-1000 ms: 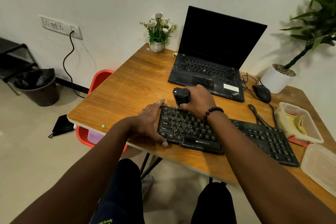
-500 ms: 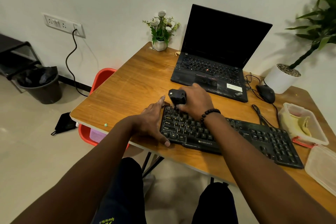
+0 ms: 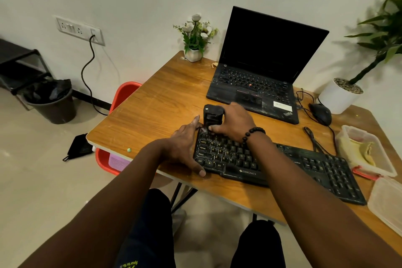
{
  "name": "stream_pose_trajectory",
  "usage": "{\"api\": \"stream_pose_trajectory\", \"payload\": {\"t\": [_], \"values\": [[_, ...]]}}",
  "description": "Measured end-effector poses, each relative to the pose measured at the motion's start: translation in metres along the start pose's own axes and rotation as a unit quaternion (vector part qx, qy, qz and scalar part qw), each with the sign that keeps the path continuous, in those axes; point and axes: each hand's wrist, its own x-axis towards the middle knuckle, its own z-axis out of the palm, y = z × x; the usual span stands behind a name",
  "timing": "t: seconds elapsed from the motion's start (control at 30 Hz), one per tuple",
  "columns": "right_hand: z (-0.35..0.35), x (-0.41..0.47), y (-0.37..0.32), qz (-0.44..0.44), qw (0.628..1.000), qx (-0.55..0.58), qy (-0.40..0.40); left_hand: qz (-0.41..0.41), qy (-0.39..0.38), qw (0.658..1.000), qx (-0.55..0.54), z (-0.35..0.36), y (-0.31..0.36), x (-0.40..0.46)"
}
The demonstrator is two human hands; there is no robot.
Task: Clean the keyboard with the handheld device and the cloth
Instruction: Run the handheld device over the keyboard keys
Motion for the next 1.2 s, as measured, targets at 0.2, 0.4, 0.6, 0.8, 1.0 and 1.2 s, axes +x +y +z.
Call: {"api": "stream_pose_trajectory", "payload": {"t": [0.2, 0.4, 0.6, 0.8, 1.0, 1.2], "values": [[0.002, -0.004, 0.0, -0.014, 0.996, 0.082, -0.016, 0.001, 0.005, 1.0, -0.002, -0.001, 0.002, 0.0], [0.0, 0.001, -0.002, -0.013, 1.0, 0.017, 0.022, -0.003, 0.006, 1.0, 0.005, 0.0, 0.005, -0.002], [0.001, -0.005, 0.009, 0.032, 0.999, -0.008, 0.034, 0.001, -0.003, 1.0, 0.005, 0.0, 0.004, -0.002], [0.004, -0.014, 0.012, 0.035, 0.999, 0.004, 0.007, -0.004, -0.005, 1.0, -0.001, -0.001, 0.002, -0.001], [0.004, -0.017, -0.001, -0.011, 0.999, 0.04, -0.021, -0.004, -0.001, 1.0, 0.008, 0.0, -0.001, 0.001], [0.002, -0.018, 0.004, -0.008, 0.997, 0.08, -0.002, -0.005, 0.002, 1.0, 0.008, 0.001, -0.003, 0.002]]}}
